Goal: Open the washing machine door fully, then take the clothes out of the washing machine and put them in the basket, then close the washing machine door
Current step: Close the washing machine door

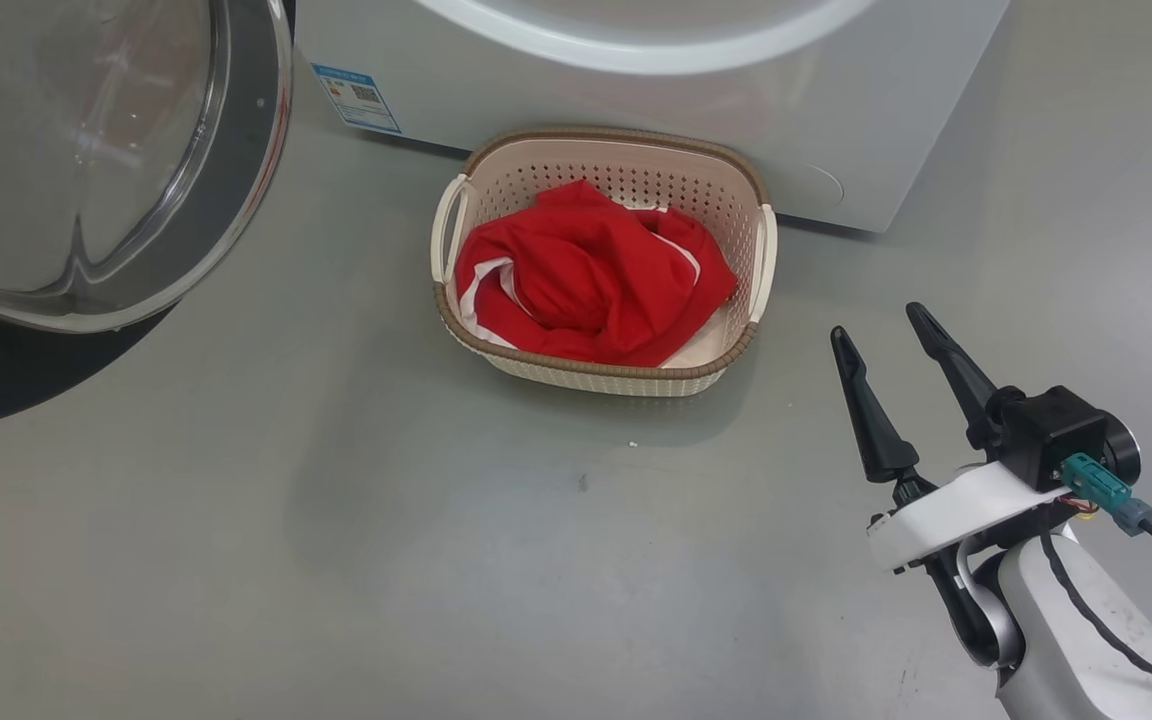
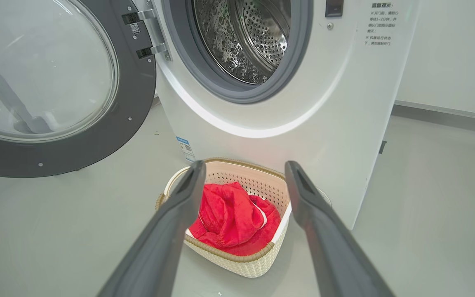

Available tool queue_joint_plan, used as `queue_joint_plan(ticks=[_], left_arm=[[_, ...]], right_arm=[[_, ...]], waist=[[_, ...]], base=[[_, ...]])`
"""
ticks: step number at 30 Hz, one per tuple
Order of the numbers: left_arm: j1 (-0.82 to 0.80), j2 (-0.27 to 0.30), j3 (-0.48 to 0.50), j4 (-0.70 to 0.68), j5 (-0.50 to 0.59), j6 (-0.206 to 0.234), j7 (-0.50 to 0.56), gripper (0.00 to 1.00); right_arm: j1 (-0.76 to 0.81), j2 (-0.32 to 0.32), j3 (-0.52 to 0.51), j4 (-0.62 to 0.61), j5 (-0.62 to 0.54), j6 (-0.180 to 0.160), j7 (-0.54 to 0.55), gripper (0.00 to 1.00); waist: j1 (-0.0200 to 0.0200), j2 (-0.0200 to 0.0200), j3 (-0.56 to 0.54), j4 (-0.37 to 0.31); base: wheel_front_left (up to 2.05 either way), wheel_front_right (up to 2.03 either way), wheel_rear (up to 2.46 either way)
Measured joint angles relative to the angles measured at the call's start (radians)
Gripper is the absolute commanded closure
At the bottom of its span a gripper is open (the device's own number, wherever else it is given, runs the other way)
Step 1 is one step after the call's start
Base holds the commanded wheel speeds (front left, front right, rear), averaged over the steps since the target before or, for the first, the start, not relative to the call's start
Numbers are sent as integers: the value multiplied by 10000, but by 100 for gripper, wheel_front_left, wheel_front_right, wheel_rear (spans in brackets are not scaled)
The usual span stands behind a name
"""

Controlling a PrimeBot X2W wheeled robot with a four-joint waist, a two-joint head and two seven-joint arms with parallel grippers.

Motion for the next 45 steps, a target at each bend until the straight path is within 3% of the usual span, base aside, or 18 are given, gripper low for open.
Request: queue_joint_plan(ticks=[28,45], left_arm=[[174,-326,-991,380,0,-1022,2222,100],[728,-345,-1070,479,-90,-1565,3317,100]], right_arm=[[2,165,184,192,88,0,-86,0],[34,376,318,378,180,0,-121,0]], waist=[[0,0,-535,292],[0,0,-974,191]], base=[[0,0,0],[0,0,0]])
